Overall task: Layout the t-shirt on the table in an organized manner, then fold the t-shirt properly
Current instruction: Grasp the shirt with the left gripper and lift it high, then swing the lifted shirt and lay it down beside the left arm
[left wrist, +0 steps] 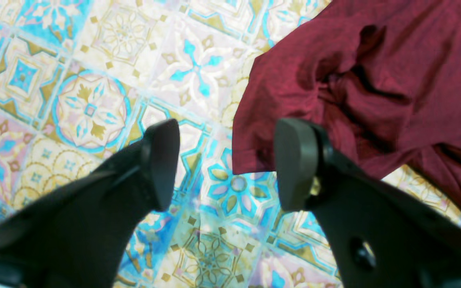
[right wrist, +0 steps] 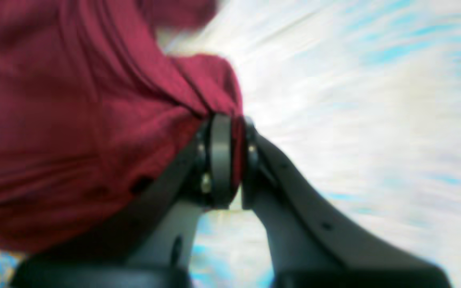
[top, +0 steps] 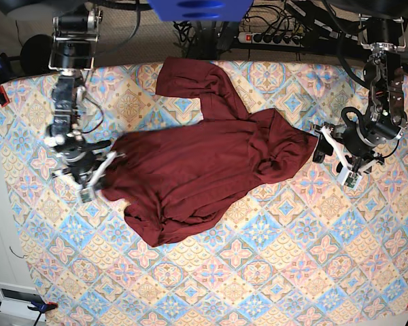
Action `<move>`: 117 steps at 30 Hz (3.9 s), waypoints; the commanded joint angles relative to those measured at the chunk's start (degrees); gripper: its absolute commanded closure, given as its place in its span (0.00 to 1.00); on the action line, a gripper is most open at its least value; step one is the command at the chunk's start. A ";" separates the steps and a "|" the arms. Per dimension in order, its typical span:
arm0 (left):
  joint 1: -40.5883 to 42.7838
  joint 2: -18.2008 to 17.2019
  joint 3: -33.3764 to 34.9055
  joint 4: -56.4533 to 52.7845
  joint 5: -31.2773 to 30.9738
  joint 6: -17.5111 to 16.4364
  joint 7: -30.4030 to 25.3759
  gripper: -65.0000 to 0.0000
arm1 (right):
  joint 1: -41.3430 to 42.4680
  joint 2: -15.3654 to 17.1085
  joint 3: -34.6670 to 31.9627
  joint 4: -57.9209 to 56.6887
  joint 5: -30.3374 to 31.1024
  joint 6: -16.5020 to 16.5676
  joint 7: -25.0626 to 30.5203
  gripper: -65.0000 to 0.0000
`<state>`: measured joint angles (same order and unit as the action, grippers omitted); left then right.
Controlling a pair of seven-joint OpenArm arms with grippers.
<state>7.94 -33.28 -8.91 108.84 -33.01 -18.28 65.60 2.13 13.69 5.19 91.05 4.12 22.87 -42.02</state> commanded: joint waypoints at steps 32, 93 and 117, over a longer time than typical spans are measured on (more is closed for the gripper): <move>-32.43 22.68 25.21 -33.10 27.08 0.22 -18.70 0.43 | -15.01 2.88 25.18 21.53 32.58 11.81 -1.80 0.99; -43.68 4.31 2.45 -4.62 22.77 0.04 -12.81 1.00 | -10.53 2.53 21.40 21.26 41.99 11.90 -3.21 0.99; -59.42 25.15 -6.87 0.22 7.56 0.04 4.15 1.00 | -10.09 0.15 19.29 20.38 25.90 11.90 -2.60 0.99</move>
<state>-49.82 -7.66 -15.68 108.47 -25.19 -18.35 71.42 -8.69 13.02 23.90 110.52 28.93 34.70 -46.22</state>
